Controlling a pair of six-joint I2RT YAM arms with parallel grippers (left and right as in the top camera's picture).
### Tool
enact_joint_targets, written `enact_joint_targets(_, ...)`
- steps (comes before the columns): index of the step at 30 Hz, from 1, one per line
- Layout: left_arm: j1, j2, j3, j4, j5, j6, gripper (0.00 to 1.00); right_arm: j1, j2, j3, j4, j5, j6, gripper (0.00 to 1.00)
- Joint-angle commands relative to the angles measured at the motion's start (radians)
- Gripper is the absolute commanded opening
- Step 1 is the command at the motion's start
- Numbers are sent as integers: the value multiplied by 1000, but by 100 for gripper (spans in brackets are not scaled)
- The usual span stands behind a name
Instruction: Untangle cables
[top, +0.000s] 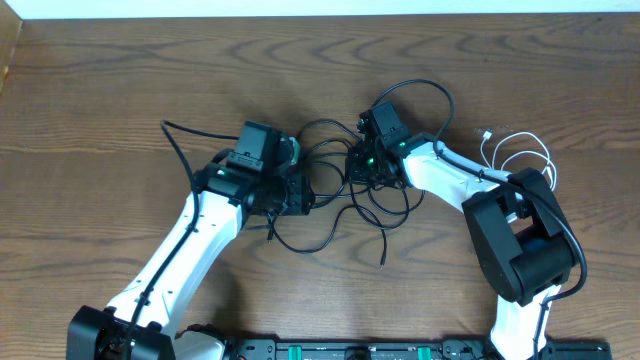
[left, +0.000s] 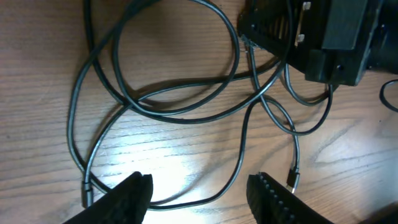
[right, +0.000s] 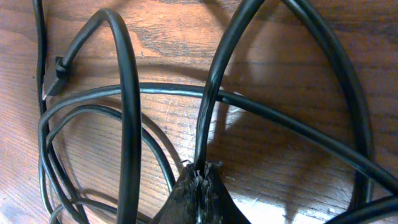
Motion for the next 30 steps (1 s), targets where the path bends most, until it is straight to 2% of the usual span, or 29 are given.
enact_joint_targets(1,-21,6,-6,4,-45,6,57,9,76,-33,-15,57,9,2)
enact_joint_targets(9,-67,10,-50,25,-69,3,58,9,76,-33,-16,85,1,3)
enact_joint_targets(14,-101,10,-67,76,-90,3,67,9,76,-33,-14,85,1,4)
enact_joint_targets(19,-152,24,-67,120,-200,3,69,9,76,-33,-14,84,1,5)
enact_joint_targets(30,-188,158,-67,174,-200,2,69,9,76,-33,-15,85,1,5)
